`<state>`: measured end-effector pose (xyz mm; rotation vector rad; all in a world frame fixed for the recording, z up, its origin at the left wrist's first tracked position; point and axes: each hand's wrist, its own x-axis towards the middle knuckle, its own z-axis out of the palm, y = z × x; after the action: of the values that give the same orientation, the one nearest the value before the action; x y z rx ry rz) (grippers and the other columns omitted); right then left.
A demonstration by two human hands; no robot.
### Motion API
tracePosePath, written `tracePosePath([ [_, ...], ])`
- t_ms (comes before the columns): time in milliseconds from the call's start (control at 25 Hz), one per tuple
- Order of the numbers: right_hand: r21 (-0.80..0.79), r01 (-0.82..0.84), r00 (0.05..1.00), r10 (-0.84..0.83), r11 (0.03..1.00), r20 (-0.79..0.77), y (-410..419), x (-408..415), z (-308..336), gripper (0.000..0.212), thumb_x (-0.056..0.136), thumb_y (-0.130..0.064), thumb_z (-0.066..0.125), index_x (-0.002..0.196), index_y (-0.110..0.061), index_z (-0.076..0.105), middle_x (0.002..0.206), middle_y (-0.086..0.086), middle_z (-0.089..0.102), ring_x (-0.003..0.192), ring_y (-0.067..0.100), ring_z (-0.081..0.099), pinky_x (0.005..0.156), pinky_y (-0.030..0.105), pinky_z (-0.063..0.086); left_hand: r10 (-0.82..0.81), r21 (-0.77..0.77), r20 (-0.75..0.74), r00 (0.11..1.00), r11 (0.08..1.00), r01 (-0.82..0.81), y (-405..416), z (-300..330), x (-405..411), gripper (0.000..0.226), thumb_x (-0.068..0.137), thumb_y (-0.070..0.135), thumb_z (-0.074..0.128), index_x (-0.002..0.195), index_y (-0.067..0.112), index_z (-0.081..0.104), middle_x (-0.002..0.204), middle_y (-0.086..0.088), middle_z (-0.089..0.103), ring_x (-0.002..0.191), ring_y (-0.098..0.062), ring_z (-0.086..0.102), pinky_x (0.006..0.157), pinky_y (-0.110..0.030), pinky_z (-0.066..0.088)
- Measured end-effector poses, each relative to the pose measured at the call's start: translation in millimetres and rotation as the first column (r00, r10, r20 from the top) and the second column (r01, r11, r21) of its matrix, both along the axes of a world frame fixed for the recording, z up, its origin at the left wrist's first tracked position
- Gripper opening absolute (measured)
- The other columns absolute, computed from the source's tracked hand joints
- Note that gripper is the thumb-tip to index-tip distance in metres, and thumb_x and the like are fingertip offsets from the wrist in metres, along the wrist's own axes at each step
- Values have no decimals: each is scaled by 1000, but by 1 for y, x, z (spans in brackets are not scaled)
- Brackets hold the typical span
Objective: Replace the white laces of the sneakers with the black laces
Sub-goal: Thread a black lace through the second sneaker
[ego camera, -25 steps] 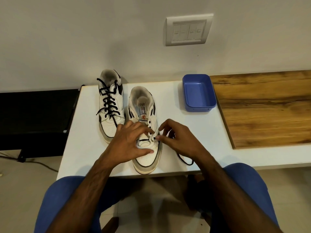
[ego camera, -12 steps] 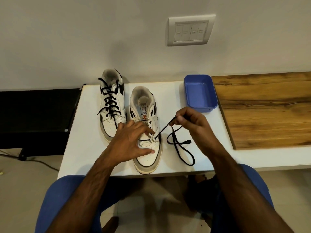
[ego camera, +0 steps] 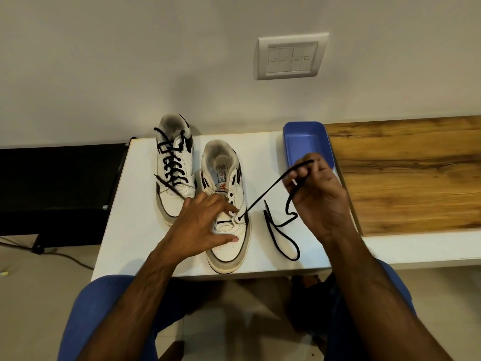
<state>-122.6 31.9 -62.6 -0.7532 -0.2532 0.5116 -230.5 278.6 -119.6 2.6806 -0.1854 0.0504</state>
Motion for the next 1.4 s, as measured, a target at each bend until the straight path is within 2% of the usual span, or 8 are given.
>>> tracePosePath([
  [80,58,71,997,-70,996,-17,-7,4,4,14,99,-16,48,95,-14,62,79,1,60,81,16,59,83,29,52,-2,2,-15,1000,1000,2,1,0,0,62,71,73,66,122,37,58,125,20,52,116,-9,43,93,-45,40],
  [200,-435,91,992,-41,896,122,-2,3,-6,15,105,-13,46,97,-11,59,73,3,56,69,17,56,66,29,49,-14,-88,34,999,996,17,0,1,-3,66,71,62,77,127,35,56,131,19,47,118,-8,48,91,-40,47],
  [440,-917,311,880,288,250,378,10,-5,-43,33,96,-23,67,127,-27,55,116,-2,64,105,15,61,90,39,50,301,-174,84,950,943,-283,40,17,-27,34,86,23,77,114,31,59,116,14,52,96,-7,58,86,-34,48],
  [600,-800,600,763,280,31,583,8,-10,-44,38,91,-16,72,125,-26,59,132,1,51,123,23,46,99,42,35,813,-375,-226,536,436,-818,83,6,-43,20,96,22,66,115,14,60,119,-7,62,102,-23,63,91,-42,51],
  [680,-830,553,773,326,74,544,7,-15,-44,20,93,-17,69,109,-27,64,117,-5,55,113,18,51,95,35,36,785,-478,-385,485,280,-833,86,1,-40,27,97,33,66,113,12,60,114,-8,65,108,-29,64,95,-44,53],
  [960,-792,461,660,442,401,607,47,-58,-51,29,92,-33,70,117,-28,58,107,-10,54,96,8,54,81,26,48,759,-488,-366,539,337,-805,58,4,-19,38,84,37,80,100,8,62,93,-3,66,86,-16,62,68,-22,45],
  [1200,-704,610,488,527,364,695,85,-71,-62,39,94,-48,61,130,-34,62,110,-3,51,100,19,51,81,36,45,772,-542,-307,557,339,-769,61,2,-19,14,92,21,73,101,11,66,99,-6,70,99,-23,66,91,-38,54],
  [1400,-667,694,472,528,272,707,95,-72,-77,31,89,-50,66,116,-36,68,103,-7,53,95,18,51,77,36,41,806,-830,-81,586,271,-487,55,31,-23,7,105,11,48,101,17,48,82,-7,68,67,-11,63,67,-23,50],
])
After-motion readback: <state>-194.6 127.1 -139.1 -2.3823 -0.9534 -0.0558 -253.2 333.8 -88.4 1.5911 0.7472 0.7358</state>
